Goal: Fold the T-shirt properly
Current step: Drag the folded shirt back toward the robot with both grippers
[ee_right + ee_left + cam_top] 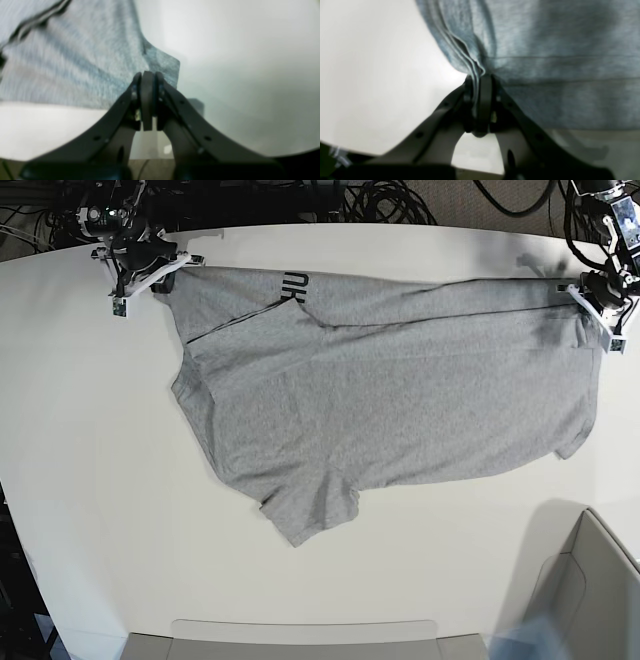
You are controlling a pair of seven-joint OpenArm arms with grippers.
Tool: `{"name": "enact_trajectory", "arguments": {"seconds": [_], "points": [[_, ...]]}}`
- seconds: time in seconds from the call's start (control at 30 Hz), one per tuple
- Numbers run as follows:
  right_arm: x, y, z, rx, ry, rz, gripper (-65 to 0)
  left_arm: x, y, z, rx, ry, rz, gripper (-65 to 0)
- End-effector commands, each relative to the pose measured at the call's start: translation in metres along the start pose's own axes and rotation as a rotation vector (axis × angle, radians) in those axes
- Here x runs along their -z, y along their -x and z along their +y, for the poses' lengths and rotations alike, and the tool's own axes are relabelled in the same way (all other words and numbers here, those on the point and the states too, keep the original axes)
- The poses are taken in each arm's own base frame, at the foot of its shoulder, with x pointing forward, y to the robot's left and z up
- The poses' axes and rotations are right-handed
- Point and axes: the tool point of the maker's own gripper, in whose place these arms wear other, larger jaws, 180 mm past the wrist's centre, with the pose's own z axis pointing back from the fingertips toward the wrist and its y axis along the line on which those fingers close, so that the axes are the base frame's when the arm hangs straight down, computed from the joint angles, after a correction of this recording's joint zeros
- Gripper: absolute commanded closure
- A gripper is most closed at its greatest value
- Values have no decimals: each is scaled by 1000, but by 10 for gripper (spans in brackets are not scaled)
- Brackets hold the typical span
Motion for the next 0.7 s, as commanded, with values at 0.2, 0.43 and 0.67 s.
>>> {"name": "enact_trajectory", "arguments": {"seconds": [0.2,0.43,0.67], "points": [[-4,-8,-8,-10,19,-30,0,-3,-6,12,35,-73,0,-4],[-4,-10,-5,-12,13,-35,0,-3,-5,12,37,-76,3,-18],[-6,-15,-4,-22,10,-50,-84,-18,-25,4,76,-89,-71,-243]]}}
